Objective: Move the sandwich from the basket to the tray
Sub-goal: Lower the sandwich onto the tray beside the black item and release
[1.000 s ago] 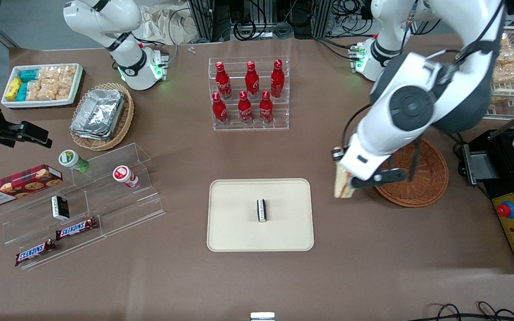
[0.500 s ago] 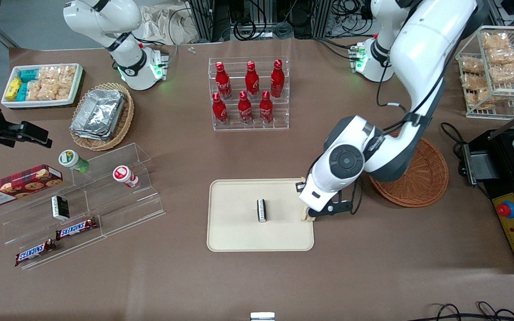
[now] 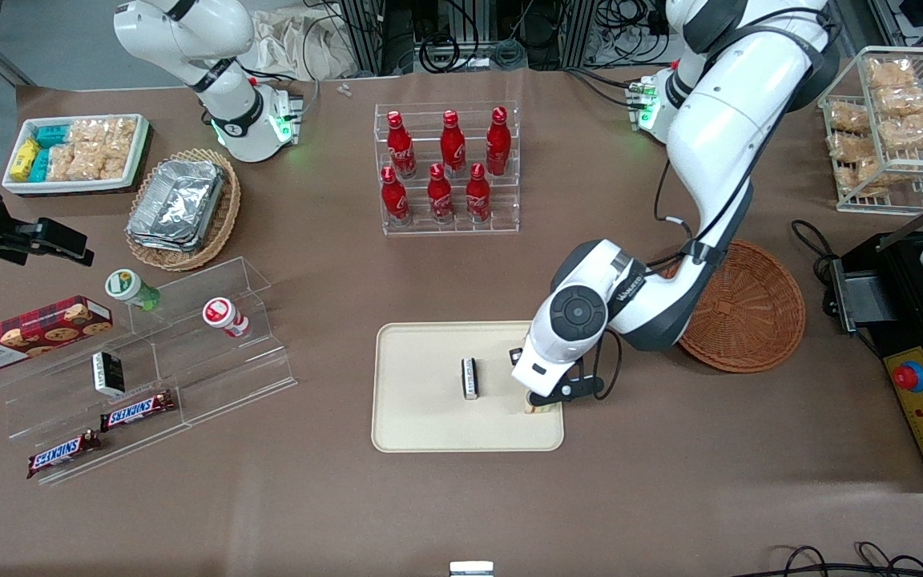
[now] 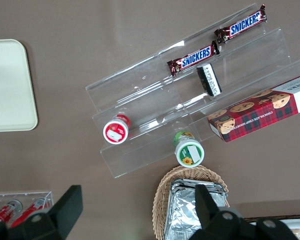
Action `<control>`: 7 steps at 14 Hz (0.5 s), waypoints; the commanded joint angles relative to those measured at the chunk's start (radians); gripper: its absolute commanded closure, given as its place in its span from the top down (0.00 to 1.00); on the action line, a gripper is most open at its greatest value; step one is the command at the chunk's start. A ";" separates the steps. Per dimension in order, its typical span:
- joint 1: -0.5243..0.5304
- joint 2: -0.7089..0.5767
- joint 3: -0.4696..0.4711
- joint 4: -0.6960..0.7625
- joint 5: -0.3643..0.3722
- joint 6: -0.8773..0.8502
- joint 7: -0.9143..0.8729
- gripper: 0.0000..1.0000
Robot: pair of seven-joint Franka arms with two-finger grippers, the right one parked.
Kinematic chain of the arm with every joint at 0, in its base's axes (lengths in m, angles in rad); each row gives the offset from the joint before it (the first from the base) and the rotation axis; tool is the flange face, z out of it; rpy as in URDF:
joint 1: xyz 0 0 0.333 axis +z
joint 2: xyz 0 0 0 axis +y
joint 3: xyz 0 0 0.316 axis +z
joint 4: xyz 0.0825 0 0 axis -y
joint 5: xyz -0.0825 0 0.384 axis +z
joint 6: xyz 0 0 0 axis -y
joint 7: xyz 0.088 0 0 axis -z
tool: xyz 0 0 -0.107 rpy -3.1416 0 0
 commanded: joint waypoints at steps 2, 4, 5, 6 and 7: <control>-0.028 0.041 0.018 0.058 0.032 0.009 -0.034 0.40; -0.028 0.043 0.018 0.058 0.034 0.009 -0.034 0.96; -0.028 0.041 0.018 0.058 0.032 0.009 -0.040 1.00; -0.028 0.040 0.018 0.057 0.032 0.009 -0.055 1.00; -0.028 0.038 0.018 0.057 0.032 0.009 -0.065 1.00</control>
